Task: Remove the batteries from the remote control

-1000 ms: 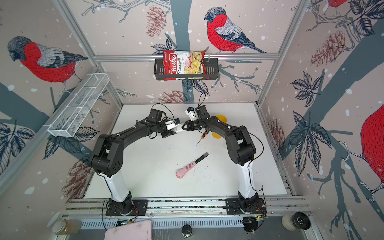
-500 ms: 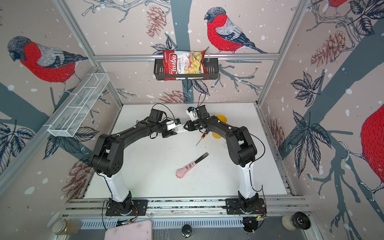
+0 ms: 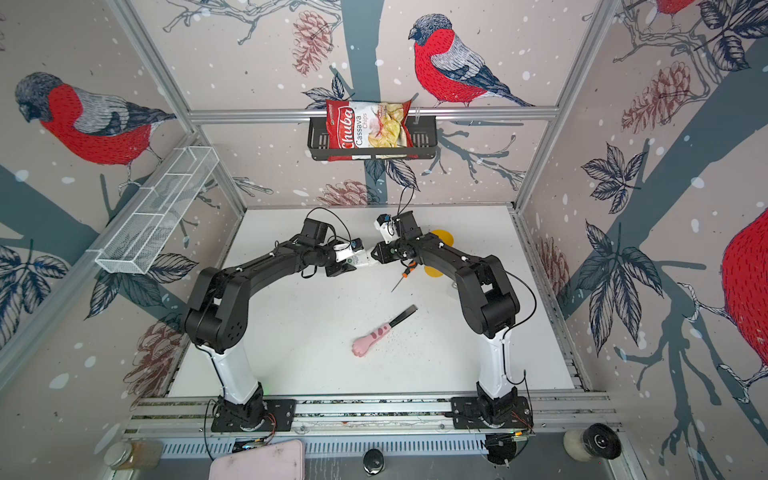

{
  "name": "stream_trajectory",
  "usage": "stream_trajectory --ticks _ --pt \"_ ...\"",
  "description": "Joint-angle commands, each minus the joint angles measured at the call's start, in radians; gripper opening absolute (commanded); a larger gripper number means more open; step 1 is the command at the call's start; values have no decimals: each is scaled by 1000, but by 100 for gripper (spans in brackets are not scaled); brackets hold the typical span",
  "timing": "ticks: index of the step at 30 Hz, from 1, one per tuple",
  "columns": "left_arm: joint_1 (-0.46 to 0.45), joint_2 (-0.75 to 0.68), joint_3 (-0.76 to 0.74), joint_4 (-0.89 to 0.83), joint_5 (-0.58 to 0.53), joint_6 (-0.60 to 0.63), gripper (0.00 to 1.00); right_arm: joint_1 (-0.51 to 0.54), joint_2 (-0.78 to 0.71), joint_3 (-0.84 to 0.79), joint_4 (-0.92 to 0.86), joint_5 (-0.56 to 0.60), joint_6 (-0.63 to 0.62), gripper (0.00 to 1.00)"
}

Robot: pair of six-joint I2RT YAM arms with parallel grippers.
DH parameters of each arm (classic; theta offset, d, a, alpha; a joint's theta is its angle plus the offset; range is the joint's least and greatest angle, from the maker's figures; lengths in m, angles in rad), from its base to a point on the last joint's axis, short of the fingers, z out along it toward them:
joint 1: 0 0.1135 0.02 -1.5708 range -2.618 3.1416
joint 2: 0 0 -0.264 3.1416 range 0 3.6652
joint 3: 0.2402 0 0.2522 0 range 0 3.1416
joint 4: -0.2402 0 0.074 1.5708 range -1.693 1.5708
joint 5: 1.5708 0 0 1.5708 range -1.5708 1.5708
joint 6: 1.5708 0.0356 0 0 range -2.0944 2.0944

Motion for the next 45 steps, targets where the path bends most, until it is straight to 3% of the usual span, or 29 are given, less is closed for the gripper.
stream_trajectory --ticks 1,8,14,16,18,21,24,32,40,45 --pt "3 2 0 42 21 -16 35 -4 -17 -10 3 38 -8 24" --pt "3 7 -11 50 21 -19 35 -6 -38 -27 6 41 -9 25" --pt "2 5 -23 53 13 -15 35 -12 -54 -44 7 61 -13 34" --pt "3 5 -27 56 11 -15 35 -15 -60 -46 9 65 -11 40" --pt "3 6 -28 56 10 -15 35 -8 -63 -49 12 65 -13 55" --pt "3 8 -23 55 10 -15 35 16 -55 -45 11 85 -26 70" --pt "2 6 -12 49 11 -18 35 35 -30 -27 1 101 -33 73" --pt "2 -4 -16 50 9 -18 35 47 13 8 -3 115 -22 67" --pt "3 -3 -11 52 8 -21 35 47 -3 2 -17 159 -29 35" --pt "3 -2 -16 51 5 -24 35 46 -24 -12 -11 166 -30 28"
